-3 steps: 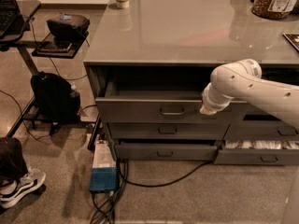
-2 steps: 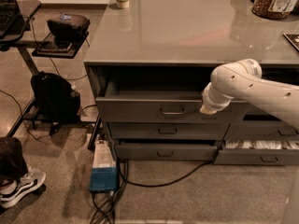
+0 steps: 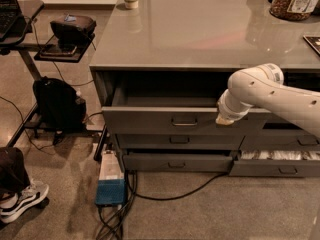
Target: Open top drawer
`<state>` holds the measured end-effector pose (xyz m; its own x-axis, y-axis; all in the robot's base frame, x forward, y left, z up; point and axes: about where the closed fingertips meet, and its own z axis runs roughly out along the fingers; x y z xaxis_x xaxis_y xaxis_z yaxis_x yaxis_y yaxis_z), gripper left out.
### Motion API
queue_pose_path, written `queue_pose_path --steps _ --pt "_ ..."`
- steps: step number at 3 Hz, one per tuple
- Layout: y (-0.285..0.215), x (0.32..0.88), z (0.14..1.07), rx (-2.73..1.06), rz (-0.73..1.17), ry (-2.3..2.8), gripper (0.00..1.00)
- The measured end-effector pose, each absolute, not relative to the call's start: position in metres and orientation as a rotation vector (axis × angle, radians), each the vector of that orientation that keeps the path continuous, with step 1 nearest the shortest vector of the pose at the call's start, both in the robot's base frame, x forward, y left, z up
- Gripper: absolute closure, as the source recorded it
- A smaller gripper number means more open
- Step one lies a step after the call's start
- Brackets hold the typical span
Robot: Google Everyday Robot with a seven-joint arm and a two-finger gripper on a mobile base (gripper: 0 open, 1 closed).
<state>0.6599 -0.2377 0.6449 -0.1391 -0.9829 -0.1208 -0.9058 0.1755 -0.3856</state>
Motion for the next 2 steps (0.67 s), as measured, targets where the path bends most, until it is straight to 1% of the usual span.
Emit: queue_pose_path --steps 1,2 --pt "-0.2407 0.6464 0.6461 -1.817 -0.304 2.113 1.00" --pt "-0.2407 0.6479 0.6466 -1.818 -0.302 2.120 1.00"
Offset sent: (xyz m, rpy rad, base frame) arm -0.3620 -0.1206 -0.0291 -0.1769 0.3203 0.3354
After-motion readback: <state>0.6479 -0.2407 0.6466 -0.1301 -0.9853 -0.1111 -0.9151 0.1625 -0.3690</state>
